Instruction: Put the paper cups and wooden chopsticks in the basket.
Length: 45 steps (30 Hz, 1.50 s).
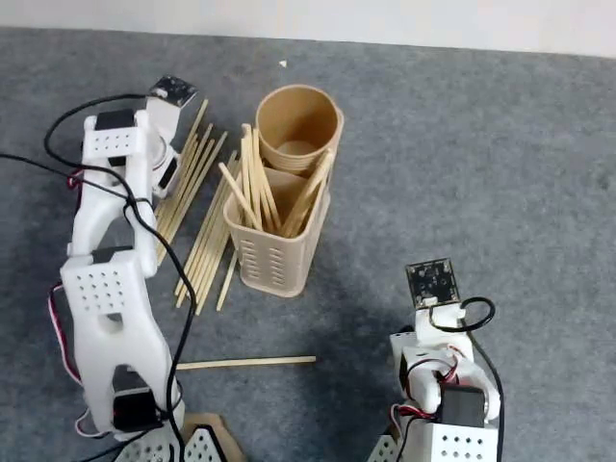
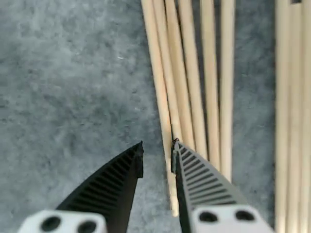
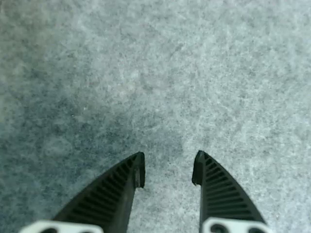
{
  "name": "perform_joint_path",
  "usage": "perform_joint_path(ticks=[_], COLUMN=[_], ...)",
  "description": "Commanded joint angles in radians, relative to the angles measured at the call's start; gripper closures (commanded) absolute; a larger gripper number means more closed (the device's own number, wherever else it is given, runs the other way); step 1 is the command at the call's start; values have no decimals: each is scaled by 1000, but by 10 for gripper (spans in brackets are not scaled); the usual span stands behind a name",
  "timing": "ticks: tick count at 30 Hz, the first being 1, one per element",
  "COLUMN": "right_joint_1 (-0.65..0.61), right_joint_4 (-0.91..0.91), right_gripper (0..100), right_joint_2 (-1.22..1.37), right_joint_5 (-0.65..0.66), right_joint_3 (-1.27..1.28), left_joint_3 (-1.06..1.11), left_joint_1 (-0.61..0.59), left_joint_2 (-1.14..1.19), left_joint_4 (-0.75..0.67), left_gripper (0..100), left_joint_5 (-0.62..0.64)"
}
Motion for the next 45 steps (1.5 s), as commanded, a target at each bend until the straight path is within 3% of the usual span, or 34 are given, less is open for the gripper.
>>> perform_joint_path(ticks=[1,11,15,21,24,28,32,45], right_joint_1=[12,12,12,12,12,12,12,12], right_joint_4=[5,5,5,5,5,5,5,5], right_gripper=[829,829,829,829,829,829,829,829], right_joint_2=[-12,-12,-12,-12,-12,-12,-12,-12], right_joint_5=[9,9,9,9,9,9,9,9], right_joint_3=[117,117,117,117,117,117,117,117], left_joint_3=[-48,-114,-131,-262,-360,-498,-598,-579], left_joint_1=[18,-19,-1,4,4,2,5,5], left_joint_2=[31,131,145,145,145,147,150,302], left_joint_4=[12,14,18,135,222,325,382,361], left_gripper=[879,888,997,996,968,811,820,793], left_joint_5=[-9,-12,-14,-11,-8,71,71,71])
